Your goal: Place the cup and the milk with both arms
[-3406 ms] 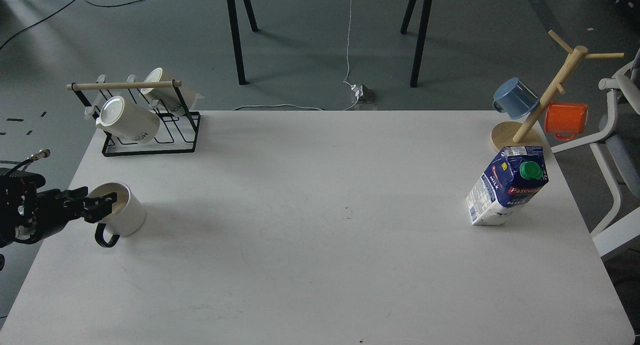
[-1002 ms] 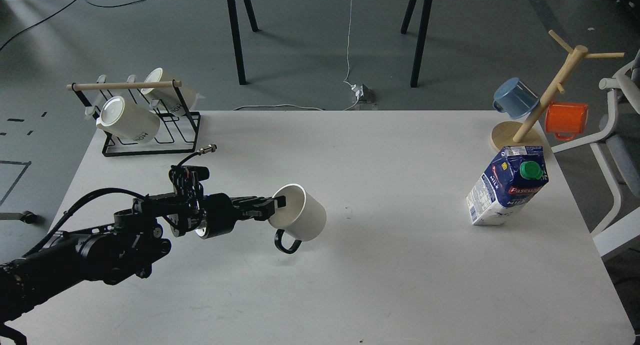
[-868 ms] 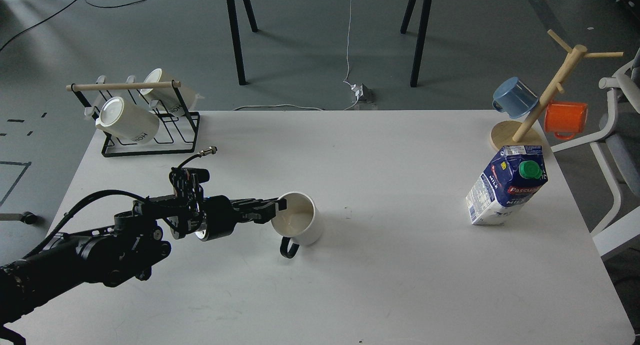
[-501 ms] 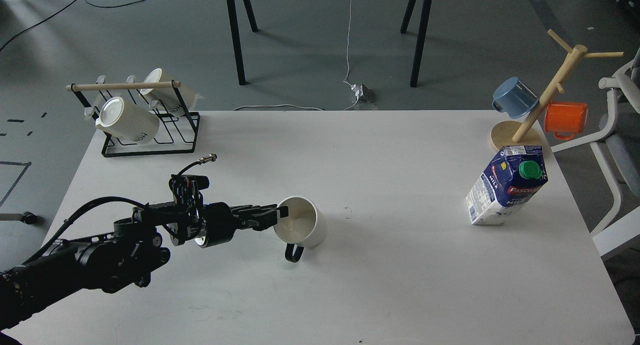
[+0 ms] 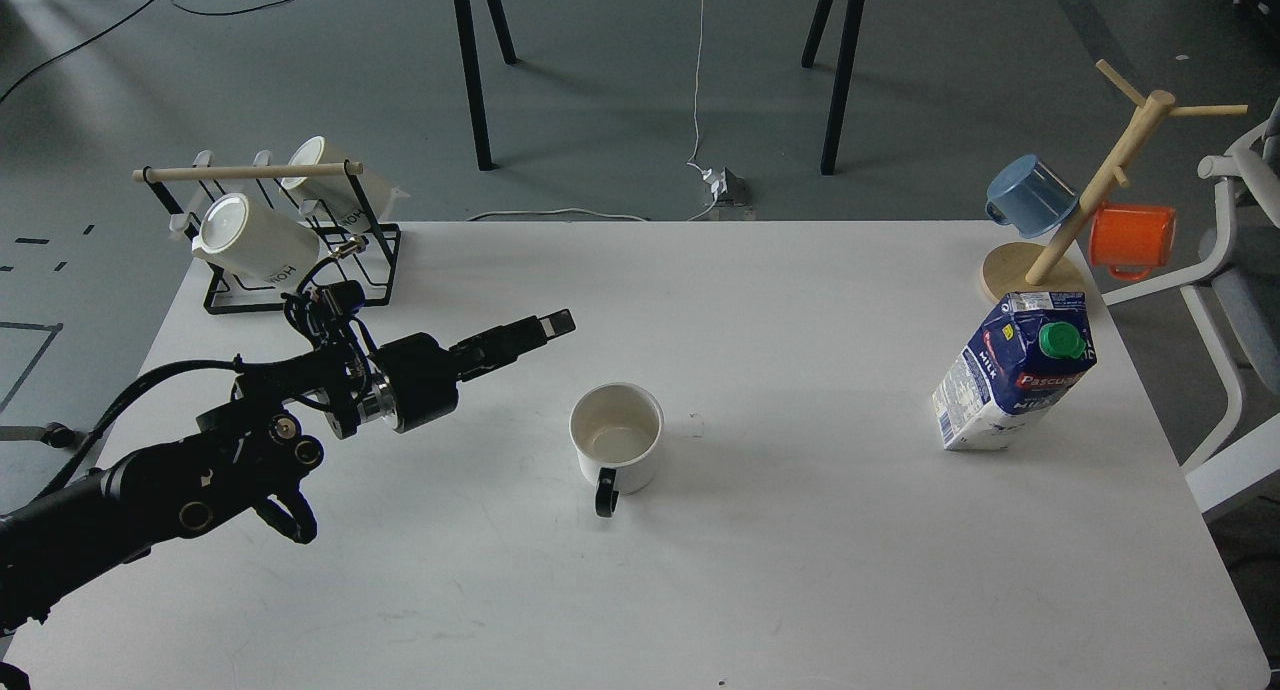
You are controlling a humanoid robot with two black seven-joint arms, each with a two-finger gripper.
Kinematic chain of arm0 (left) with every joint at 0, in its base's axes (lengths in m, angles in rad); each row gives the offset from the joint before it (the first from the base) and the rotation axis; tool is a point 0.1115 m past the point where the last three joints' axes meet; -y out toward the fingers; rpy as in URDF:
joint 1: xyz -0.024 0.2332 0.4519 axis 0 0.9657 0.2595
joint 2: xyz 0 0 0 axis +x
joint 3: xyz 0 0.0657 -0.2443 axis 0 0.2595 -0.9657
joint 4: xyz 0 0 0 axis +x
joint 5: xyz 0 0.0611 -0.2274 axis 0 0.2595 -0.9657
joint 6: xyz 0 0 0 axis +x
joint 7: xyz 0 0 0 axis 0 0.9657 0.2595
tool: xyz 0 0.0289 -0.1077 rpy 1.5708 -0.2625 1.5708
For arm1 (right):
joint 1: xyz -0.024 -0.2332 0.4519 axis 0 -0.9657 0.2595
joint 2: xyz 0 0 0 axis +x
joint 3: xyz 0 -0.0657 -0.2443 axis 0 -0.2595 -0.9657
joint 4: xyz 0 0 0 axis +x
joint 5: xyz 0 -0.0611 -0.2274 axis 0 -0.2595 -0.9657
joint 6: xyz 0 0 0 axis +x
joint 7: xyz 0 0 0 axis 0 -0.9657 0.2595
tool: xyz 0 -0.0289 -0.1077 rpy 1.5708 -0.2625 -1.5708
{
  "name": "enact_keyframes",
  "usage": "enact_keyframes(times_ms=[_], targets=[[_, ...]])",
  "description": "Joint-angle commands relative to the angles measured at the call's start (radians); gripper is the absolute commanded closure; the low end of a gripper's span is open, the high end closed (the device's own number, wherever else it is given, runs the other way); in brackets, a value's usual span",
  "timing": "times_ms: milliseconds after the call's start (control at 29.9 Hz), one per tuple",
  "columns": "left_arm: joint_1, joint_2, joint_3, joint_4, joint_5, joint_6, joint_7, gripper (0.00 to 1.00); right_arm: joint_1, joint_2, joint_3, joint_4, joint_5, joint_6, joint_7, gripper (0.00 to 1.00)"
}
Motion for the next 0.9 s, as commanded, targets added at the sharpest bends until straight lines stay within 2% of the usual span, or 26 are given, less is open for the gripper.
enact_keyframes(times_ms=[0, 100, 200, 267, 401, 501, 868], targets=[[0.006, 0.041, -0.145, -0.025, -0.226, -0.137, 0.000, 0.17, -0.052, -0.004, -0.001, 0.049, 0.015, 0.000, -0.065, 0.00], [0.007, 0.078, -0.237, -0.020, -0.427, -0.251, 0.000, 0.16, -0.124, -0.005, 0.000, 0.111, 0.068, 0.000, -0.139, 0.00], [0.007, 0.130, -0.277, -0.018, -0.598, -0.264, 0.000, 0.14, -0.223, -0.004, -0.006, 0.245, 0.171, 0.000, -0.214, 0.00], [0.007, 0.149, -0.277, -0.018, -0.664, -0.264, 0.000, 0.13, -0.282, -0.002, -0.004, 0.366, 0.207, 0.000, -0.235, 0.00], [0.023, 0.157, -0.266, -0.018, -0.673, -0.264, 0.000, 0.11, -0.337, 0.009, -0.003, 0.566, 0.211, 0.000, -0.236, 0.00], [0.055, 0.157, -0.268, -0.023, -0.672, -0.264, 0.000, 0.09, -0.362, 0.044, -0.006, 0.646, 0.199, 0.000, -0.226, 0.00], [0.079, 0.143, -0.266, -0.025, -0.672, -0.264, 0.000, 0.08, -0.371, 0.193, -0.004, 0.643, 0.115, 0.000, -0.226, 0.00]])
